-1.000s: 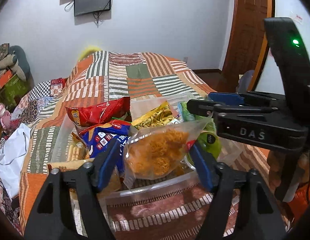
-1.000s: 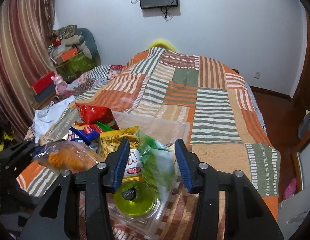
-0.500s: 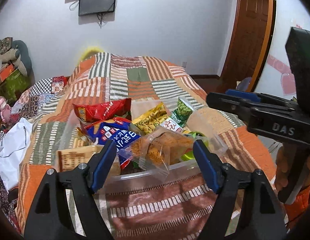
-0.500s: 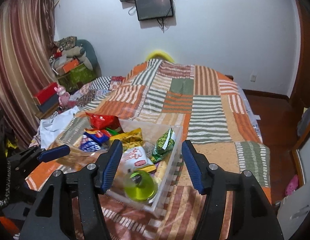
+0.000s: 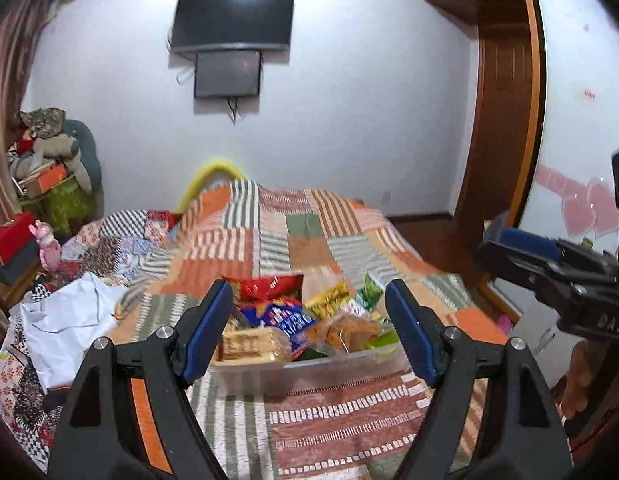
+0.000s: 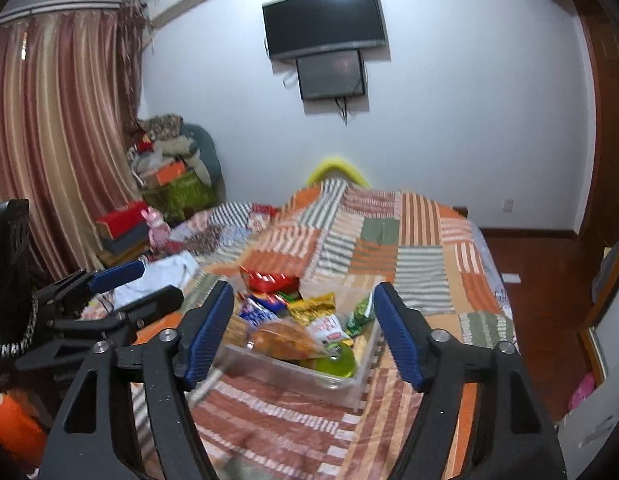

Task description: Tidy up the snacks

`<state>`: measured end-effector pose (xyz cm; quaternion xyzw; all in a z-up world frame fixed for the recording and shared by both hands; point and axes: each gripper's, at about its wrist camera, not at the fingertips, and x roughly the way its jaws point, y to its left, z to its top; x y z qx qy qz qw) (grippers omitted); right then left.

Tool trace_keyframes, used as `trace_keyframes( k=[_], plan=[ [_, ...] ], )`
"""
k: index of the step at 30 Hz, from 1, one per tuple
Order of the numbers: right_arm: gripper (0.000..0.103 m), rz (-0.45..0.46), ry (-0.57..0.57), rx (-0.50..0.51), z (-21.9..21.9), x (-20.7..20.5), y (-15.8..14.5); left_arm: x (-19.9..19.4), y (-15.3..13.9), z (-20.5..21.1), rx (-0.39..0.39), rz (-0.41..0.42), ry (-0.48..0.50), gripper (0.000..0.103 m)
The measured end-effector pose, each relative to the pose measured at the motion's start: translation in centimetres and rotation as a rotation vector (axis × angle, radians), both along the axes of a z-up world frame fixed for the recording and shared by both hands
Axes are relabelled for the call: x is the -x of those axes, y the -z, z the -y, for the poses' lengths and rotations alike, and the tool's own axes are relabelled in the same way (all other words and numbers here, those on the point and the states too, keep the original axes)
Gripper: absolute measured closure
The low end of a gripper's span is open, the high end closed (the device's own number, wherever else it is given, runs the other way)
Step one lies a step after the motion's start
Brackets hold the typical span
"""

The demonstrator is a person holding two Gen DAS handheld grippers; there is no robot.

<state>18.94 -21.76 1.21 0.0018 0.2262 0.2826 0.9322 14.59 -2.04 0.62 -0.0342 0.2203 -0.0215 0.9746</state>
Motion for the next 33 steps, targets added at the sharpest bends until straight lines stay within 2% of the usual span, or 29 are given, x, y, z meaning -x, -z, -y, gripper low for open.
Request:
trace_keyframes(
  k=[4,8,10,12,15,33],
  plan=[
    [0.018,0.047,0.007,-0.050,0.3,2.3,-1.3,2.3,-2.1,-1.1,0.029,0.057,-0.030,0.020],
    [0.014,0.084,0.014,-0.083,0.2,4.1,-2.0,4.3,-3.7,-1.8,0.042,0.100,-0.035,0.016],
    [0.005,0.108,0.028,-0.086,0.0,4.7,-2.2,5.3,-4.2,-1.9,0.036,0.121,-0.044,0.012],
    [0.000,0.131,0.045,-0.082,-0.2,5.1,-2.2,6.2,-4.5,-2.0,0.031,0.143,-0.051,0.008],
    [0.000,0.142,0.053,-0.062,-0.8,5.2,-2.1,7.2,-4.6,-2.1,0.023,0.165,-0.063,0.001],
    [0.000,0.136,0.070,-0.046,-1.0,6.7,-1.5,8.3,-3.7,-1.8,-0.004,0.158,-0.061,0.001]
  ],
)
